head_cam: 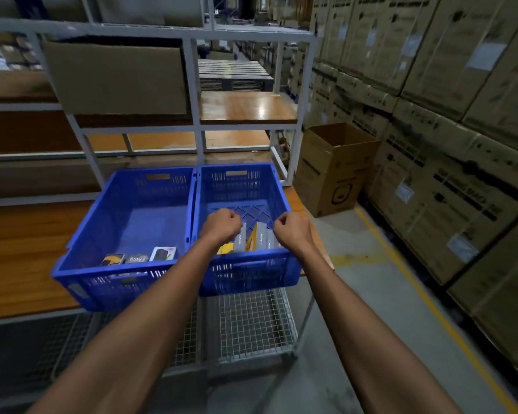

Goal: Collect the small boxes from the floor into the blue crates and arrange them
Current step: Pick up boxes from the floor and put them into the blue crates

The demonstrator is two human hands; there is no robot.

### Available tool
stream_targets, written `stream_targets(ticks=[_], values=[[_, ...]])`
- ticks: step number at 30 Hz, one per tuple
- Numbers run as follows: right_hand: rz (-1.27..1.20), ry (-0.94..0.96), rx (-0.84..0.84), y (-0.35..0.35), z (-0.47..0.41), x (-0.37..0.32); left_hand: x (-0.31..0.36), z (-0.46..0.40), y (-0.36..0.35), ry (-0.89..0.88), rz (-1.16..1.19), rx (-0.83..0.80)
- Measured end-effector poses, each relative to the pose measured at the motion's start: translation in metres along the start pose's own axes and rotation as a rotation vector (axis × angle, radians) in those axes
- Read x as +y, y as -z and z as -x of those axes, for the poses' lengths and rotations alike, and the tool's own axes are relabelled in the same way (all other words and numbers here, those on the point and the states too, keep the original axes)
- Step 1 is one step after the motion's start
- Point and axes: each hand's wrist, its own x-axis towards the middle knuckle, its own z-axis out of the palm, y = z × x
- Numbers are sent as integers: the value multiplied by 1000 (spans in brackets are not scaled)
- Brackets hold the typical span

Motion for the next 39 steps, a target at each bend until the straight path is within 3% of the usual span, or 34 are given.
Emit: stream_targets(ticks=[8, 19, 27, 33, 39], values=[[-86, -35, 143, 19, 98, 41, 20, 106, -35, -123, -32, -169], [-82, -364, 415, 57, 298, 112, 20, 241, -97, -372, -17, -491], [-68, -661, 633, 20, 537, 138, -64, 373, -165, -561, -95, -849], [-108, -958, 768, -21, 748, 145, -103, 560, -157, -642, -149, -1148], [-148, -1163, 906, -57, 929, 133, -137, 714, -159, -816, -239, -1332]])
